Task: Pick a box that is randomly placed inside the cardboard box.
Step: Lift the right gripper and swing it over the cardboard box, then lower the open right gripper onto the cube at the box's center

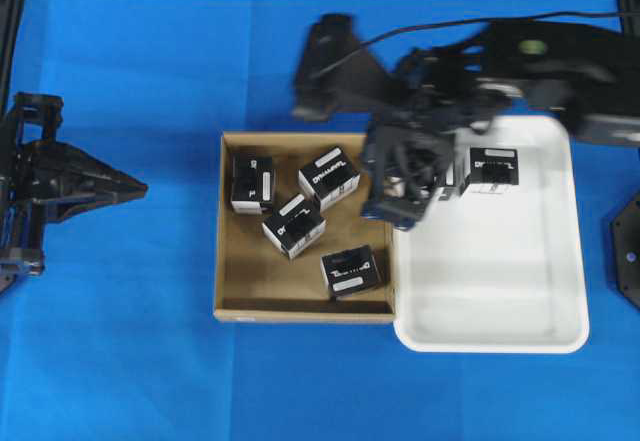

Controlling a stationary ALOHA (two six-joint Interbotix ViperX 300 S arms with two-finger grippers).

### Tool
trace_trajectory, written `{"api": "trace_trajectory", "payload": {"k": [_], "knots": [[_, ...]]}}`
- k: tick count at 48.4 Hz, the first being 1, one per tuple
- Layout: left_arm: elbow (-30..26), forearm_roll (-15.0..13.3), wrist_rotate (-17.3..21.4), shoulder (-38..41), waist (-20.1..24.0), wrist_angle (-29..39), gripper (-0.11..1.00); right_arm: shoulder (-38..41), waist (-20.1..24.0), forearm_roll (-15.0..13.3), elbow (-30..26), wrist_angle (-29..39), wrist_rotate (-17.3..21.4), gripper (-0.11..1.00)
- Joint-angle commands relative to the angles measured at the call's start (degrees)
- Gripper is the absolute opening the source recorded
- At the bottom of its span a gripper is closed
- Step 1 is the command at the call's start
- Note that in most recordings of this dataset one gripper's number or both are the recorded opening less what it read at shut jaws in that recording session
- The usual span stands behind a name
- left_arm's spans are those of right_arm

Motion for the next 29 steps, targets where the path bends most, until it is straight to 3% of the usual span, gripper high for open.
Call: {"api": "trace_trajectory", "payload": {"k": [1, 8, 21, 29], "knots": [[-1.49, 0.18, -0.18, 0.26, -0.09, 0.09, -0.07, 3.52, -0.35, -0.18, -5.1, 0.7, -3.16, 0.01], [-1.49, 0.18, -0.18, 0.35, -0.7, 0.18, -0.07, 10.28, -1.85, -0.18, -12.74, 1.76, -8.09, 0.01], [-1.49, 0.18, -0.18, 0.35, -0.88, 0.18, -0.07, 21.09, -3.69, -0.09, -24.79, 5.19, -8.96, 0.02], [-1.49, 0.09, -0.18, 0.35, -0.79, 0.18, -0.07, 24.96, -3.6, 0.0, -28.65, 7.73, -9.84, 0.03]]}}
